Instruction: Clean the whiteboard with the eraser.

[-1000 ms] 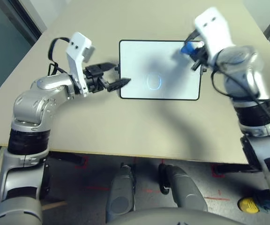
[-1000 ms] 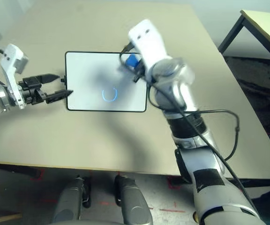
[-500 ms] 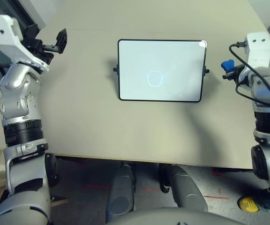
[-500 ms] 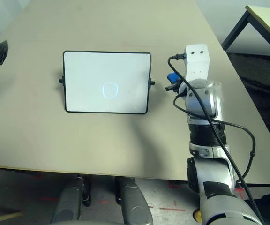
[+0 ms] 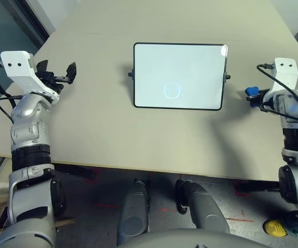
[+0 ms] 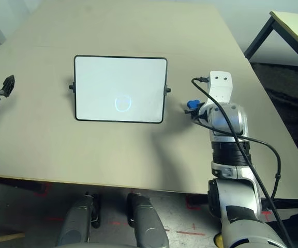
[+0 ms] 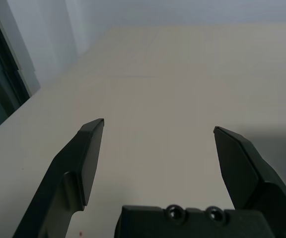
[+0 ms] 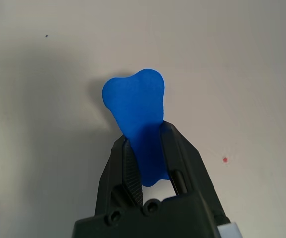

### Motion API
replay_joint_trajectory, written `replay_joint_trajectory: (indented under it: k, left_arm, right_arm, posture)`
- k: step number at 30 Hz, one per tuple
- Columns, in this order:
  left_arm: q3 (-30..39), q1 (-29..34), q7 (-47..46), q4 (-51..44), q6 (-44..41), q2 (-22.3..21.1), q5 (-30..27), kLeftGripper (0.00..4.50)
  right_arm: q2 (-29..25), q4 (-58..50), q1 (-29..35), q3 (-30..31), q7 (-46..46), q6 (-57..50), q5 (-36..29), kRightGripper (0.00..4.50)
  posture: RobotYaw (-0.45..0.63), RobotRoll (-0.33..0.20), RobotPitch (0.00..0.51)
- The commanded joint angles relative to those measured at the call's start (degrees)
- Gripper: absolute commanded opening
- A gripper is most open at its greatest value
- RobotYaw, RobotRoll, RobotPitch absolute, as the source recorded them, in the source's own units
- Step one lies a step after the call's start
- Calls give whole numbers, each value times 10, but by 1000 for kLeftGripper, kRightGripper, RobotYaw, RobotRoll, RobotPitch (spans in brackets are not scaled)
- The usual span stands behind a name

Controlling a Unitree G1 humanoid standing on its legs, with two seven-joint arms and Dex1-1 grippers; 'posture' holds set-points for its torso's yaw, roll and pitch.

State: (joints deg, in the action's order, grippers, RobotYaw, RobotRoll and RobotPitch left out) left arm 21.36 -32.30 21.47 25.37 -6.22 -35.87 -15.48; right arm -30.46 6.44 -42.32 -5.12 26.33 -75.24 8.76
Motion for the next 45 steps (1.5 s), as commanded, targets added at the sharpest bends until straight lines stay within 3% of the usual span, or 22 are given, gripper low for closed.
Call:
replay_joint_trajectory:
  k: [1,2,3,13,18,24,29,35,45]
  left_arm:
    - [-8,-4,6,12,-2,3,3,4500]
    - [-10,-5,7,12,-2,4,3,4500]
    - [-12,-6,8,12,-3,5,3,4500]
    - [-23,-19,7,3,-9,11,2,4500]
    - [-21,-26,-7,2,6,15,6,4500]
    - [-18,-49,-60,51,84,31,32,4500]
    - [-8,-62,-84,133,144,41,35,4500]
    - [-14,-84,-78,216,177,48,37,4500]
    - [-29,-110,-61,269,191,79,38,4500]
  right_arm:
    - [0,9,3,-8,-11,-8,-24,769]
    - [0,10,2,-9,-12,-6,-29,769]
    - [0,10,0,-12,-13,-7,-35,1480]
    - [-17,5,-31,-49,-29,11,-83,4470]
    - [10,20,-74,-135,-104,222,-103,4470]
    - [26,125,3,-148,-164,533,-94,4470]
    - [34,267,29,-148,-195,728,-94,4470]
    - [16,381,25,-159,-241,827,-103,4470]
    - [3,472,27,-158,-251,869,-122,4470]
  posture:
    - [-6,0,175]
    - [-9,0,175]
    - [-9,0,175]
    - [-16,0,173]
    - [-29,0,172]
    - [-17,0,165]
    - [-8,0,166]
    - [-20,0,170]
    - [-19,0,157]
